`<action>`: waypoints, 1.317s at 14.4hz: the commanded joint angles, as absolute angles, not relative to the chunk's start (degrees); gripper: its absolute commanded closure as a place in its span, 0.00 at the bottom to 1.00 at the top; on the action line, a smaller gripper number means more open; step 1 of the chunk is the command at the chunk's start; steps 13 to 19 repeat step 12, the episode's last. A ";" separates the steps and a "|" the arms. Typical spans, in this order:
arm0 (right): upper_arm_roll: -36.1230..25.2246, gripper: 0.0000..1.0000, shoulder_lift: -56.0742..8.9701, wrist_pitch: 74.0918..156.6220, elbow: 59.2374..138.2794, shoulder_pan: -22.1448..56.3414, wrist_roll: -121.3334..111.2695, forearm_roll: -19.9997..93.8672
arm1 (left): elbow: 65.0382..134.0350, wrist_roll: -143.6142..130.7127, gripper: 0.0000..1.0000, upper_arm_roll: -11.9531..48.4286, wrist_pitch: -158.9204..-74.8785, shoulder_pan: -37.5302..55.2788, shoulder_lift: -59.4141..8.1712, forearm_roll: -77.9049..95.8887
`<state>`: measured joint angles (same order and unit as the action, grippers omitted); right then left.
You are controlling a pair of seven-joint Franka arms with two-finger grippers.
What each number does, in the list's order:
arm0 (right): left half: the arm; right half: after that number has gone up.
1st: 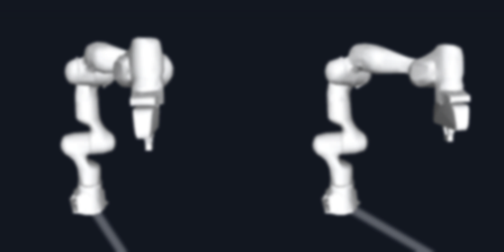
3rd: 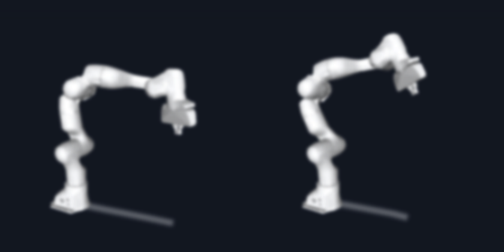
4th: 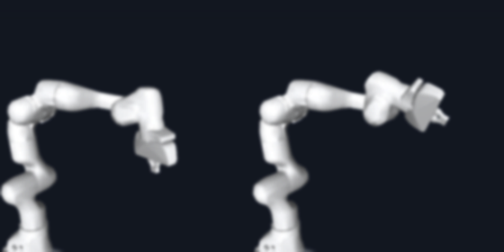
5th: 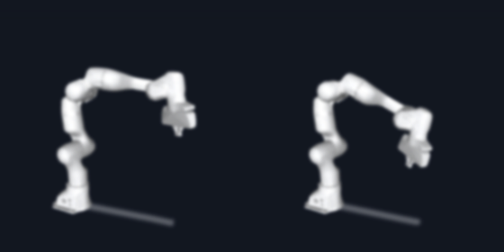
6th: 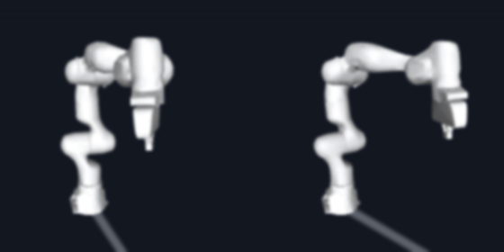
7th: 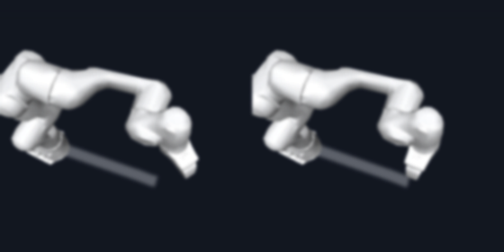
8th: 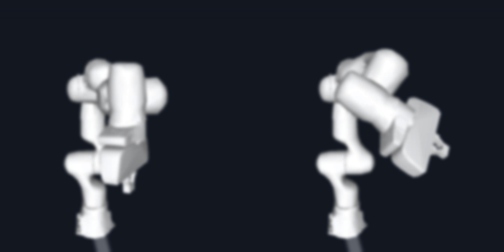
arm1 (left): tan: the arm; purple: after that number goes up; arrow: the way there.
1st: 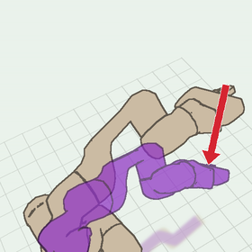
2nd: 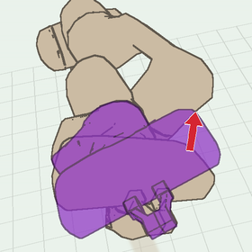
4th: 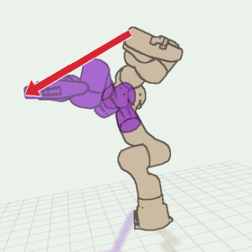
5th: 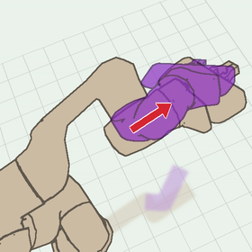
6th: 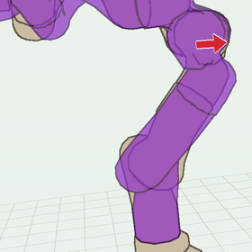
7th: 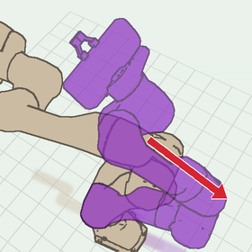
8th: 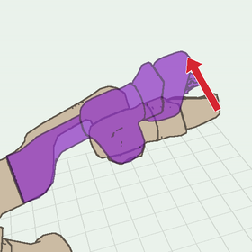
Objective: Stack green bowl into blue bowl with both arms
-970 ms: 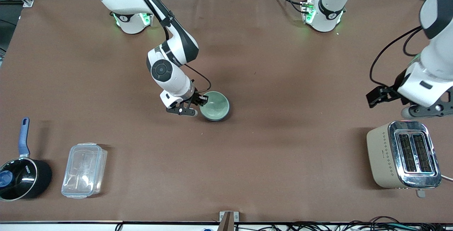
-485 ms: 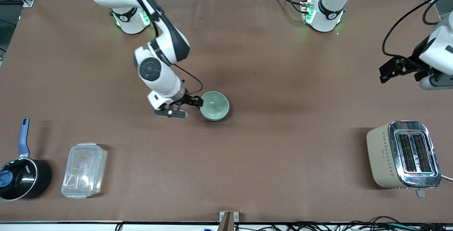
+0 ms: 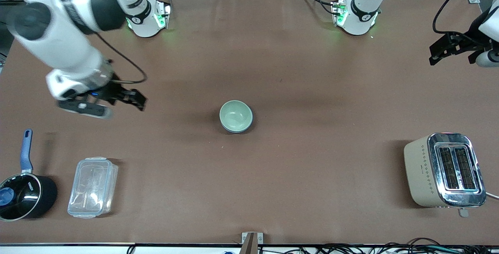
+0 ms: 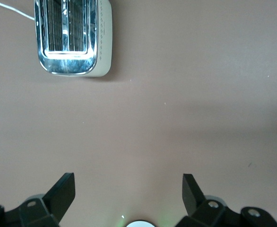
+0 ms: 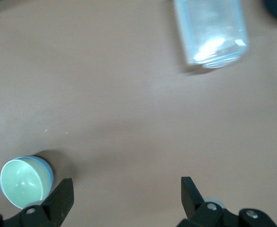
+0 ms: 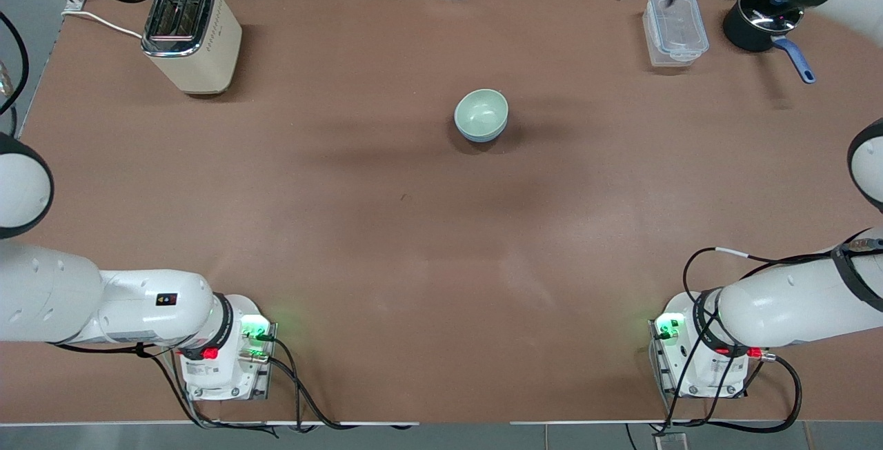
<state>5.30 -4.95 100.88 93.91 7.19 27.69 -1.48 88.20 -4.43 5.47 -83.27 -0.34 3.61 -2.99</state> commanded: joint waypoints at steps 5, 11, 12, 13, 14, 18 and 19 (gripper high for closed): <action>-2.27 0.00 -5.72 84.12 79.19 2.11 9.26 -1.67 | 90.97 -3.52 0.00 4.92 -84.29 -0.17 5.28 1.04; -5.89 0.00 -4.57 84.99 80.86 2.81 4.75 0.35 | 89.48 -3.43 0.00 5.80 -84.02 0.62 3.70 1.32; -5.98 0.00 -4.57 84.82 80.86 2.81 4.75 0.35 | 88.52 -3.51 0.00 5.97 -84.02 0.79 2.56 1.32; -5.98 0.00 -4.57 84.82 80.86 2.81 4.75 0.35 | 88.52 -3.51 0.00 5.97 -84.02 0.79 2.56 1.32; -5.98 0.00 -4.57 84.82 80.86 2.81 4.75 0.35 | 88.52 -3.51 0.00 5.97 -84.02 0.79 2.56 1.32; -5.98 0.00 -4.57 84.82 80.86 2.81 4.75 0.35 | 88.52 -3.51 0.00 5.97 -84.02 0.79 2.56 1.32; -5.98 0.00 -4.57 84.82 80.86 2.81 4.75 0.35 | 88.52 -3.51 0.00 5.97 -84.02 0.79 2.56 1.32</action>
